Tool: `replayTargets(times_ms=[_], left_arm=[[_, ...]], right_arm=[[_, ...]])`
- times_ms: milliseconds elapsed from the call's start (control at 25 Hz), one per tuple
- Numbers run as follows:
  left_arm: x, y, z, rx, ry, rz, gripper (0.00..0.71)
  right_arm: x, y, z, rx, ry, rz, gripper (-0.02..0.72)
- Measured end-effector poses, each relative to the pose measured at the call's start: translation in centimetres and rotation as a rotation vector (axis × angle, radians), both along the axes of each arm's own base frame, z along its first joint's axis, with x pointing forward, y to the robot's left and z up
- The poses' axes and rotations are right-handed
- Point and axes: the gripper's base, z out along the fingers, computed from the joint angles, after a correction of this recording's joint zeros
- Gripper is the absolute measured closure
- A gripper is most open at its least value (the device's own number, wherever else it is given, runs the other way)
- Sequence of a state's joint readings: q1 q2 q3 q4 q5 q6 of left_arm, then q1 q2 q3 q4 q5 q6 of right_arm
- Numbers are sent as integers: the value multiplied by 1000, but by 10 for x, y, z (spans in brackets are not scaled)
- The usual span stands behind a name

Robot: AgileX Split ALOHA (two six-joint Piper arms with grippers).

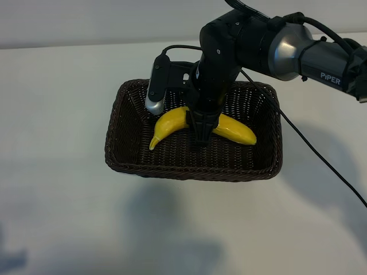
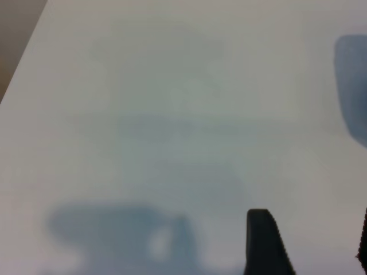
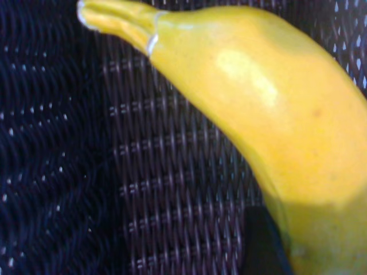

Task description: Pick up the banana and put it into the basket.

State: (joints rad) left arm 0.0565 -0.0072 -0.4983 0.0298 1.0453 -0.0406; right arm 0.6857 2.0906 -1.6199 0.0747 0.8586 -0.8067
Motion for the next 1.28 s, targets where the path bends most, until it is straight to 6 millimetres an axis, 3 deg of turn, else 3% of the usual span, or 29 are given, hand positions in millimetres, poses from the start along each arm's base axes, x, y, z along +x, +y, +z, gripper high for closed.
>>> replayTargets(times_ms=[400, 840, 1080, 1280], left_arm=[[0, 0, 0, 1, 0, -1, 276], [0, 0, 0, 1, 0, -1, 276], [0, 0, 0, 1, 0, -1, 276], [0, 0, 0, 1, 0, -1, 276]], right_arm=[[-4, -2, 2, -10, 32, -4, 189], [-2, -23, 52, -10, -95, -10, 184], [28, -71, 55, 3, -73, -185, 184], [45, -115, 54, 85, 66, -418, 201]])
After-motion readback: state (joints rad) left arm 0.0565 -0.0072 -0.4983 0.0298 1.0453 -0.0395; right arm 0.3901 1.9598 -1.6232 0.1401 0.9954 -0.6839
